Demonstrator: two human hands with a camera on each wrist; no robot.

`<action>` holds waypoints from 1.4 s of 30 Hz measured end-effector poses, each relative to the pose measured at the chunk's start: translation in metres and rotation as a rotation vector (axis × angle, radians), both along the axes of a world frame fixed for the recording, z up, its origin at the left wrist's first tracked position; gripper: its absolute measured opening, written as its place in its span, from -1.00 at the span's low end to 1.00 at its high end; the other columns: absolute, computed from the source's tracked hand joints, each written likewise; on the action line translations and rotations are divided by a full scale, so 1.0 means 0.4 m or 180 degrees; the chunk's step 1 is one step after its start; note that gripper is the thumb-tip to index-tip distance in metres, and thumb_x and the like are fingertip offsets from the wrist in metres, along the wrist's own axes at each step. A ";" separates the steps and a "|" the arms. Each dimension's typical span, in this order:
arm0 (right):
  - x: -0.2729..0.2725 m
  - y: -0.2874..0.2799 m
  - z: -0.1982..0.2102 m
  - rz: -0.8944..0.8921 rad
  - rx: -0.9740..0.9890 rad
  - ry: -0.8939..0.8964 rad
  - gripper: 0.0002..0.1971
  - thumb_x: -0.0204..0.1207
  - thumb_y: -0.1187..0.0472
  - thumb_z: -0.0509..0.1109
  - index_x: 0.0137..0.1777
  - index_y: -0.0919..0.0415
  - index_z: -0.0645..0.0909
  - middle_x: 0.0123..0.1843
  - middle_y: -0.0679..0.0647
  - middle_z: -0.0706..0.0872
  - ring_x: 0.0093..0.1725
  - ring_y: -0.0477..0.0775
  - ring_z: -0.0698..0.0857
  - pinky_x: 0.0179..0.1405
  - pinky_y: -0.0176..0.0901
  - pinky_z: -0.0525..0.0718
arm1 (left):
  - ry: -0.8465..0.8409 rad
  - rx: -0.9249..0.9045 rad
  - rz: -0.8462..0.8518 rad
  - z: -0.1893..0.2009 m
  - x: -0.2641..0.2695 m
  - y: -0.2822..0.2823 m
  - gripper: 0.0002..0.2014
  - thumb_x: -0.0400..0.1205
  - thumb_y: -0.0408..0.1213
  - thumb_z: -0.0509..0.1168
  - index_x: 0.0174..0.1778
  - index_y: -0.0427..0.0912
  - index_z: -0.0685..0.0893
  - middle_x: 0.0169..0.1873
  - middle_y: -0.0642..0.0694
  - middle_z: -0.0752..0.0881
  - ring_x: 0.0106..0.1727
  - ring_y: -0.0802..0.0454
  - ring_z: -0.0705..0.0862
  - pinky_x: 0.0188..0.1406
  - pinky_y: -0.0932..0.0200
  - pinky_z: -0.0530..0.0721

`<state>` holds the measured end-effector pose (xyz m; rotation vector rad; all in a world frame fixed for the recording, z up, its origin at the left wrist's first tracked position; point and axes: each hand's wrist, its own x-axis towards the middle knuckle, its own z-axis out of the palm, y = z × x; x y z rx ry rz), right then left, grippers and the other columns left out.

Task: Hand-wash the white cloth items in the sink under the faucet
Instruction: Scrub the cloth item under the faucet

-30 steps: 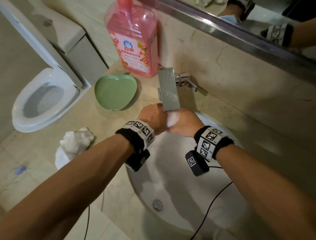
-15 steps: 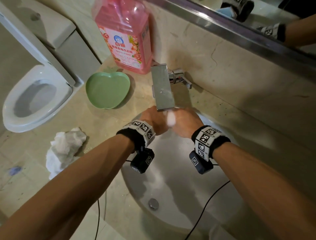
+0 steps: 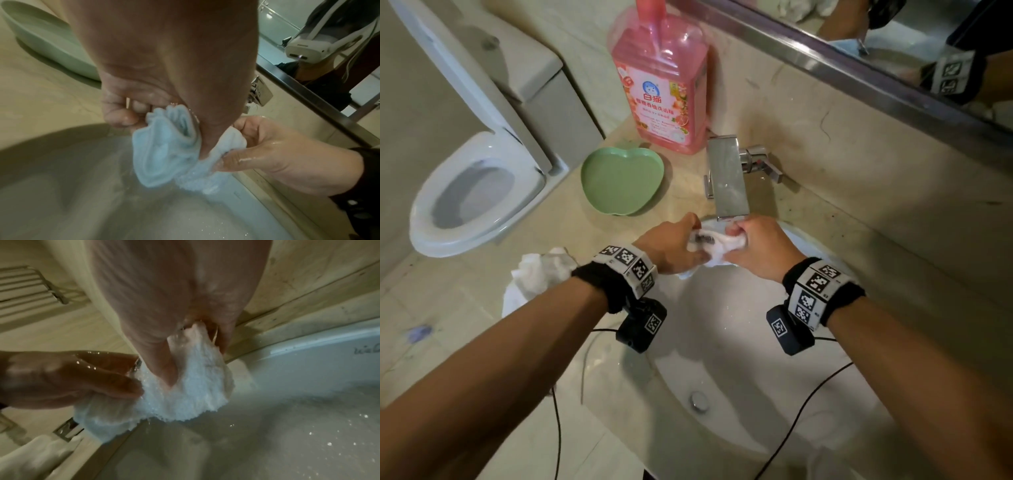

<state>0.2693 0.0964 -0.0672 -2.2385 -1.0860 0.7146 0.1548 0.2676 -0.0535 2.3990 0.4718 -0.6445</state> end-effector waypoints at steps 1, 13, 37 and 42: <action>-0.005 0.000 0.004 0.0053 0.0053 0.0073 -0.78 0.33 0.33 0.62 -0.29 0.15 0.59 -0.28 -0.07 0.58 -0.23 0.03 0.56 -0.23 -0.12 0.45 | -0.0027 0.0110 -0.0037 0.000 -0.006 0.000 -0.49 0.56 0.18 0.35 0.27 -0.02 0.38 -0.10 -0.06 0.71 -0.22 0.01 0.66 -0.31 0.11 0.50; 0.015 -0.030 0.069 -0.0441 -0.0281 -0.0468 -0.73 0.41 -0.06 0.62 -0.12 -0.08 0.56 -0.24 -0.06 0.64 -0.18 0.11 0.67 -0.25 -0.16 0.46 | -0.1118 -0.0459 0.0621 0.024 -0.006 -0.002 -0.65 0.49 0.06 0.51 -0.21 0.05 0.44 -0.33 0.16 0.57 -0.32 0.14 0.51 -0.42 0.37 0.39; -0.005 0.016 0.005 -0.0984 0.0118 0.1183 -0.41 0.44 0.45 0.25 0.49 0.11 0.52 0.34 0.12 0.73 0.33 0.18 0.69 0.31 0.03 0.69 | -0.0753 -0.0735 0.0896 -0.011 0.019 -0.052 -0.55 0.52 -0.39 0.41 0.29 -0.19 0.45 0.22 -0.08 0.54 0.30 -0.06 0.55 0.24 0.16 0.51; 0.014 -0.011 0.011 -0.1189 0.0529 0.1566 -0.61 0.35 0.58 0.22 -0.03 0.11 0.62 -0.07 0.21 0.75 -0.06 0.13 0.69 -0.10 0.04 0.69 | -0.0409 -0.1509 0.0506 -0.071 0.023 -0.031 -0.24 0.37 -0.20 0.64 0.45 -0.09 0.43 0.25 0.03 0.62 0.31 -0.01 0.61 0.25 0.17 0.57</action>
